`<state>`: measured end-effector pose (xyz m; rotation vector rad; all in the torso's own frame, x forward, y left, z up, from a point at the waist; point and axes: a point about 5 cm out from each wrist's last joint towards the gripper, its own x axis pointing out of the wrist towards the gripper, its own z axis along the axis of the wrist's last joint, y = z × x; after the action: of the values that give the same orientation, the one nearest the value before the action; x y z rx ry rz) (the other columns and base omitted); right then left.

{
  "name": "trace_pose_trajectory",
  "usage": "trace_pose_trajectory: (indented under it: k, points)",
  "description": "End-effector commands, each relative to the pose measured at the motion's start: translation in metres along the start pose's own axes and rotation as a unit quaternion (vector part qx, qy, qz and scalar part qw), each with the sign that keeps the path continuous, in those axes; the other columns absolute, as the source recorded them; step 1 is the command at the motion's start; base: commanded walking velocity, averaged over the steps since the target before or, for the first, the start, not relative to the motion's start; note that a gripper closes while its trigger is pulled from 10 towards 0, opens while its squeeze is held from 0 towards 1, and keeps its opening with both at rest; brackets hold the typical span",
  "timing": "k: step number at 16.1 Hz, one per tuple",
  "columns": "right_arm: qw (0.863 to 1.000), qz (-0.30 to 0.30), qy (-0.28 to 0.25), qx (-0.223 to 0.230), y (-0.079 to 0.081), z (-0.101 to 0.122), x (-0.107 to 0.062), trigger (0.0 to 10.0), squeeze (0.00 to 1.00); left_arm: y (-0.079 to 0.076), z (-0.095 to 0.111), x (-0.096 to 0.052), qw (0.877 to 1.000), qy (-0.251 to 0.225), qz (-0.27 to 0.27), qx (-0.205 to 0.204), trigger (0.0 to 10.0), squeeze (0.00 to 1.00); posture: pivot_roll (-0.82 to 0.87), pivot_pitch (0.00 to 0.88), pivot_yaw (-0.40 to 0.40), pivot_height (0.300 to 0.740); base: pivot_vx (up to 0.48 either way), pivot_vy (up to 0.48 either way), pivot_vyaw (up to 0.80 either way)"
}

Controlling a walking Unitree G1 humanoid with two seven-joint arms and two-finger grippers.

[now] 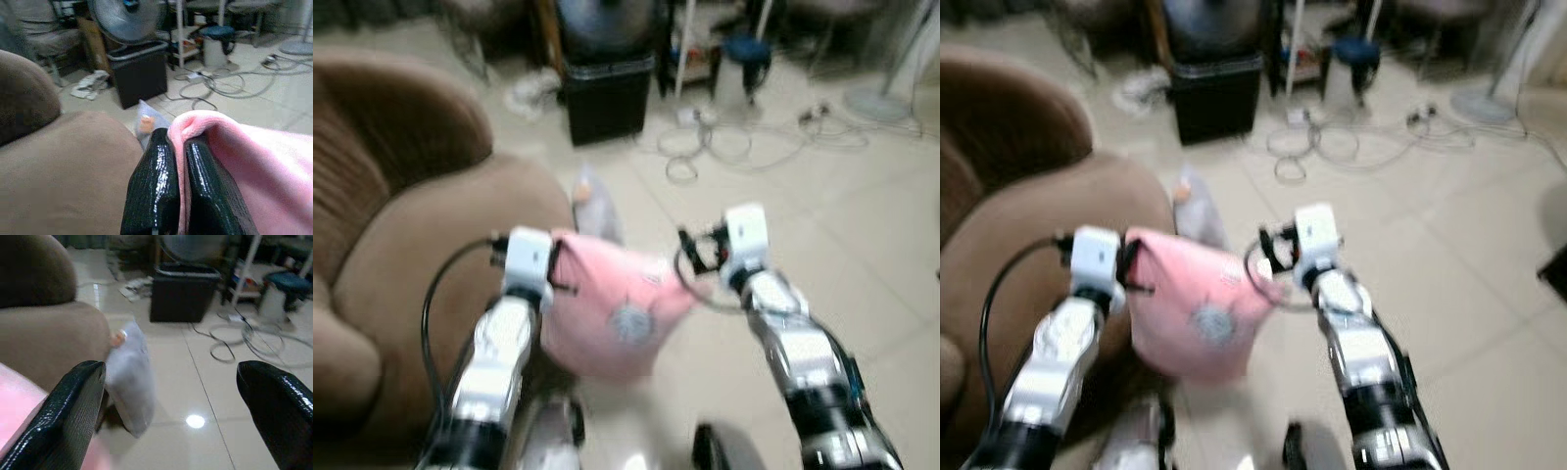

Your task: Move the pillow to the sofa from floor

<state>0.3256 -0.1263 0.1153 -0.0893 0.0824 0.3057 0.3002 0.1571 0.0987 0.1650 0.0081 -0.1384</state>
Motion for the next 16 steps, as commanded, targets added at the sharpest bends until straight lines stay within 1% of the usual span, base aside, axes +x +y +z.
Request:
trace_pose_trajectory:
  k: [1, 2, 5, 9, 10, 13, 14, 15, 16]
  points:
    - [1.0, 0.003, -0.006, -0.002, -0.001, 0.004, 0.001, 10.0, 0.0, 0.005, 0.013, 0.0, 0.999, -0.03, 0.023, 0.005, 10.0, 0.0, 0.12, 0.0, -0.037, 0.724, 0.0, 0.0, 0.0]
    - [1.0, 0.003, -0.005, -0.003, -0.002, 0.004, 0.002, 10.0, 0.0, 0.005, 0.013, 0.0, 0.999, -0.03, 0.027, 0.007, 10.0, 0.0, 0.12, 0.0, -0.045, 0.739, 0.0, 0.0, 0.0]
    - [1.0, 0.004, -0.002, -0.004, -0.004, 0.001, 0.001, 10.0, 0.0, 0.003, 0.014, 0.0, 0.999, -0.026, 0.027, 0.009, 10.0, 0.0, 0.12, 0.0, -0.048, 0.74, 0.0, 0.0, 0.0]
    - [1.0, 0.01, 0.009, -0.007, -0.003, -0.004, 0.0, 10.0, 0.0, 0.001, 0.015, 0.001, 0.999, -0.027, 0.028, 0.021, 10.0, 0.0, 0.11, 0.0, -0.048, 0.74, 0.0, 0.0, 0.0]
    - [1.0, 0.012, 0.015, -0.01, -0.002, -0.007, 0.0, 10.0, 0.0, 0.001, 0.016, 0.002, 0.999, -0.028, 0.029, 0.016, 10.0, 0.0, 0.12, 0.0, -0.049, 0.74, 0.0, 0.0, 0.0]
    - [1.0, 0.008, 0.021, -0.01, -0.002, -0.01, 0.0, 10.0, 0.0, 0.003, 0.02, 0.003, 0.999, -0.038, 0.035, 0.01, 10.0, 0.0, 0.12, 0.0, -0.051, 0.74, 0.0, 0.0, 0.0]
    - [1.0, 0.005, 0.022, -0.013, -0.002, -0.01, 0.001, 10.0, 0.0, 0.005, 0.025, 0.004, 0.998, -0.049, 0.038, 0.011, 10.0, 0.0, 0.12, 0.0, -0.053, 0.74, 0.0, 0.0, 0.0]
    - [1.0, 0.0, 0.019, -0.011, -0.002, -0.008, 0.002, 10.0, 0.0, 0.005, 0.028, 0.005, 0.997, -0.056, 0.039, 0.025, 10.0, 0.0, 0.12, 0.0, -0.053, 0.74, 0.0, 0.0, 0.0]
    - [1.0, 0.0, 0.017, -0.013, -0.002, -0.008, 0.002, 10.0, 0.0, 0.004, 0.028, 0.005, 0.997, -0.058, 0.037, 0.026, 10.0, 0.0, 0.12, 0.0, -0.053, 0.74, 0.0, 0.0, 0.0]
